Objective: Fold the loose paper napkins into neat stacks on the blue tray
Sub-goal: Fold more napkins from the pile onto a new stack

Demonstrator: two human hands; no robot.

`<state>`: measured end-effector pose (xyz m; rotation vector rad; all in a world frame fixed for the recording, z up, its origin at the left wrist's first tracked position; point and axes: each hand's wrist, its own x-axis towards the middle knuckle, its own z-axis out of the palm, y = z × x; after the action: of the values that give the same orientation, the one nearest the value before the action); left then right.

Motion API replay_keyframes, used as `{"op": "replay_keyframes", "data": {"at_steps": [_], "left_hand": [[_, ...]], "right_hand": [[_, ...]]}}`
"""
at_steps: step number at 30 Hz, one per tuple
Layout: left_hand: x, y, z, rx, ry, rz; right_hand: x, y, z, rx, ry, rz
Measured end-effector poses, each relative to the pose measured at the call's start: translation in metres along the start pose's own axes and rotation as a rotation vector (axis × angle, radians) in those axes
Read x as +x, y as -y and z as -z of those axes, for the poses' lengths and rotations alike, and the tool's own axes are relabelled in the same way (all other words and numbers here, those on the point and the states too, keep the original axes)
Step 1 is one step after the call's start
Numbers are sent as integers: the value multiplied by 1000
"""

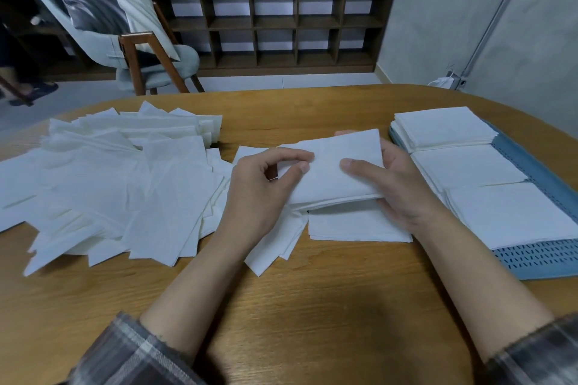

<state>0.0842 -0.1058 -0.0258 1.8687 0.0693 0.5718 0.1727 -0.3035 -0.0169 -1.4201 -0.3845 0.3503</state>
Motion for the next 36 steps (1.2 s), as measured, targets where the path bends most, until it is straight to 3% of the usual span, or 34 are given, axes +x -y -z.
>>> {"op": "replay_keyframes", "data": {"at_steps": [11,16,20,23,25,32,36], "left_hand": [[-1,-3,-1,72,-2,2],[-3,-9,-1,-44,50,95],[-2,-5,-1,-70,86,34],[-2,0,-2,15,35,-15],[-2,0,-2,31,30,-39],[-5,10,-12,346,98,-167],[-7,18,-14,494,326,-192]], "right_hand": [[2,-3,2,-99,6,119],[-1,3,1,103,8,144],[2,-1,2,-202,-6,216],[3,-2,6,-124,70,175],[4,-1,9,-204,76,183],[11,-9,15,-462,-209,223],[12,-12,18,-439,-287,208]]}}
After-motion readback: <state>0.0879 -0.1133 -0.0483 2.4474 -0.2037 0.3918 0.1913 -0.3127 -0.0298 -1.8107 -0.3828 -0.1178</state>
